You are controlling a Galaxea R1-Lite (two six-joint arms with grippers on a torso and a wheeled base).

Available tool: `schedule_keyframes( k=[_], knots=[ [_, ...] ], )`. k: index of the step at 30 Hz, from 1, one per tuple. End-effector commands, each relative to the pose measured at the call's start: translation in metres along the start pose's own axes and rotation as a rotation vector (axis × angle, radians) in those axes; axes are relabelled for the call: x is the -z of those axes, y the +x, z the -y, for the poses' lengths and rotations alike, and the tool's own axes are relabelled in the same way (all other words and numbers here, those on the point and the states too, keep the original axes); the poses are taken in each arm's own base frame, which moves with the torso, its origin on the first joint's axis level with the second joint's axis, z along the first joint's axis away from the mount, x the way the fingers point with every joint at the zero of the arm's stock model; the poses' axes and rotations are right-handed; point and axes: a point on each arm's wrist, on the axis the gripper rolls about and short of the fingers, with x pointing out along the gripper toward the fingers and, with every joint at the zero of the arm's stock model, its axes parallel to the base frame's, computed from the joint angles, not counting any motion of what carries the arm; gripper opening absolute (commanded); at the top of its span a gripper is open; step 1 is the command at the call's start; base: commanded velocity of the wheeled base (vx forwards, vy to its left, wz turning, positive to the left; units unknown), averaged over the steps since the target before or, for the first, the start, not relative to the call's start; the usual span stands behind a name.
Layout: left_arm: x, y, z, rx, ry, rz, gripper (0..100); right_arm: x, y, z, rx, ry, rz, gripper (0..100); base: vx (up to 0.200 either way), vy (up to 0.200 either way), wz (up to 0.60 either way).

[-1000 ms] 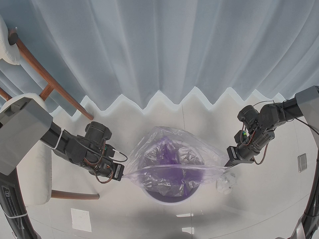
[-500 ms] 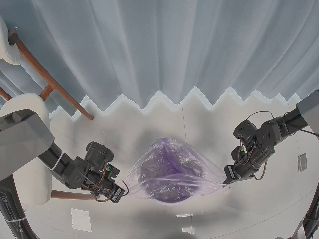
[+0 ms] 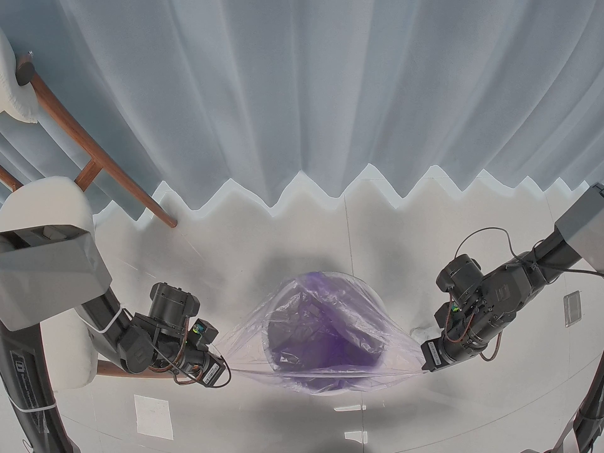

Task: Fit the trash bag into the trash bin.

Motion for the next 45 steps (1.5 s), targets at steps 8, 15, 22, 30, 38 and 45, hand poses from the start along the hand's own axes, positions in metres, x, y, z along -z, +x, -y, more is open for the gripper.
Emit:
schedule_keyframes(
  k=[8,15,22,30,38,45],
  knots=[
    [0.01,0.019,0.005,0.029,0.051,-0.049,0,0.002,0.011,0.002,0.032,-0.004,-0.021,0,0.0,0.0,0.0],
    [-0.006,0.016,-0.003,0.003,0.056,0.074,0,-0.015,0.006,-0.001,-0.001,-0.023,0.16,0,0.0,0.0,0.0],
    [-0.012,-0.005,-0.003,-0.007,0.027,0.159,100,-0.007,-0.026,-0.005,-0.024,-0.024,0.302,100,0.0,0.0,0.0],
    [-0.006,-0.047,0.006,0.028,-0.026,0.351,100,0.021,-0.081,-0.011,-0.106,-0.134,0.554,100,0.0,0.0,0.0],
    [0.004,-0.04,0.014,0.028,-0.036,0.409,100,0.017,-0.067,-0.024,-0.139,-0.233,0.644,100,0.0,0.0,0.0],
    [0.0,-0.034,0.015,0.019,-0.055,0.472,100,-0.003,-0.022,-0.053,-0.131,-0.306,0.64,100,0.0,0.0,0.0]
  ],
)
